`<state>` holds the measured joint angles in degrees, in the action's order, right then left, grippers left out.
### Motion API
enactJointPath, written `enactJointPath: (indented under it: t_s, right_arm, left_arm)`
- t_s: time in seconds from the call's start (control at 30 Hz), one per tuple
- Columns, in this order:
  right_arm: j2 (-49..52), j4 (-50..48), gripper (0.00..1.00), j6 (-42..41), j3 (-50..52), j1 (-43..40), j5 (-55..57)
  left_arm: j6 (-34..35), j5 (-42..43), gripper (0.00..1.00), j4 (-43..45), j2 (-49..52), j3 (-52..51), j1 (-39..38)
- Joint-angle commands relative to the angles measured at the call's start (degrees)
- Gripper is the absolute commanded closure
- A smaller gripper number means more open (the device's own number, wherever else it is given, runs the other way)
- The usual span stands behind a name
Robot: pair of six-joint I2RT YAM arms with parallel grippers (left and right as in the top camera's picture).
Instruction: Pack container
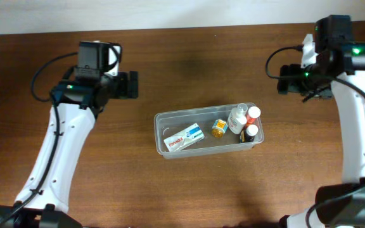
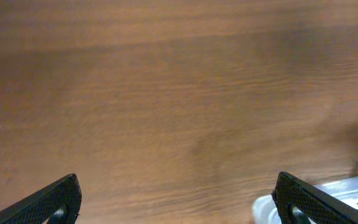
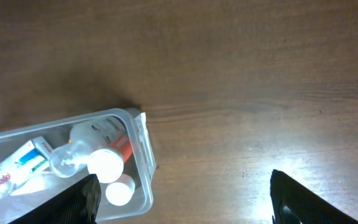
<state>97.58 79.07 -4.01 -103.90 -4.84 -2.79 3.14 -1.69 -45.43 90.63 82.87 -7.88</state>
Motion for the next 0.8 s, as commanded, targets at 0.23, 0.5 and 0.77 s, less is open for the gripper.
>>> enactJointPath:
  t_s: [0.23,0.5,0.77]
  right_arm:
    - [-22.38,-9.94,0.21,1.92,15.21,6.80,3.50]
    - [-54.01,-24.72,0.02,-10.45,49.92,17.55,14.88]
    - [-66.53,-21.57,0.02,-10.43,58.86,17.59,14.88]
  left_arm:
    - [0.76,0.81,0.01,5.75,-24.48,-19.02,0.02]
    - [1.18,-0.72,0.01,9.01,-54.36,-42.77,0.07]
    - [1.16,-0.70,0.01,4.13,-59.84,-44.74,0.07]
